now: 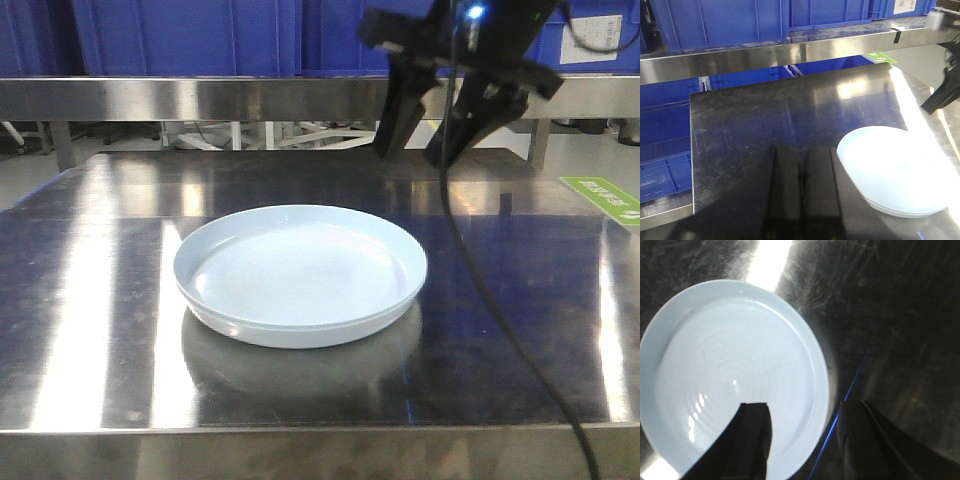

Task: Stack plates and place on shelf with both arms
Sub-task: 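Lower the right gripper to grip the rim of the plate stack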

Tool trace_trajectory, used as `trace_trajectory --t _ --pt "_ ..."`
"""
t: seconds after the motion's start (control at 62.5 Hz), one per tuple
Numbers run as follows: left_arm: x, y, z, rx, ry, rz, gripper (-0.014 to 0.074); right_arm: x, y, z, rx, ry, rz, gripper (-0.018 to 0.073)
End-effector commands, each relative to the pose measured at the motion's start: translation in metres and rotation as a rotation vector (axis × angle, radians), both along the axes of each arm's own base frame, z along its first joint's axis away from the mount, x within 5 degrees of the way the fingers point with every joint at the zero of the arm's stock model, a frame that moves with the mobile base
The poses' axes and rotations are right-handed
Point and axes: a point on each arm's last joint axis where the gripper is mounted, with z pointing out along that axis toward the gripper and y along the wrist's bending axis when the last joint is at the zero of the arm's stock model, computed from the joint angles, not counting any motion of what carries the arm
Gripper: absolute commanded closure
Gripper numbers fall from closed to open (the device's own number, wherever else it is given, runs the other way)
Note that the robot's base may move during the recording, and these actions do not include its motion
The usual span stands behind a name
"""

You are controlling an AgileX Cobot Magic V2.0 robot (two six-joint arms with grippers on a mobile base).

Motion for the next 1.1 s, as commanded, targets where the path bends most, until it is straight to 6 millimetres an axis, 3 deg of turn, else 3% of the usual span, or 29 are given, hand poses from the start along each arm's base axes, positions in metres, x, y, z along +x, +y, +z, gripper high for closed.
trace_trajectory --t 0.0,0.464,0.864,1.087 --pt "0.001 -0.001 0.016 -0.051 -0.092 -0.008 0.0512 -0.011 -0.005 0.036 0.026 -0.097 0.001 0.0125" --pt "0.001 -0.001 0.016 -0.051 -0.092 -0.008 0.0512 -0.013 -0.009 0.005 -0.005 -0.071 -0.031 0.0125" --pt "0.001 -0.001 0.016 -0.051 -0.092 -0.008 0.0512 0.006 0.002 -0.045 0.009 0.058 -0.058 0.0125" --pt "0.001 -0.001 0.016 -0.048 -0.093 -0.008 0.0512 0.01 0.004 -0.059 0.012 0.092 -0.068 0.0125"
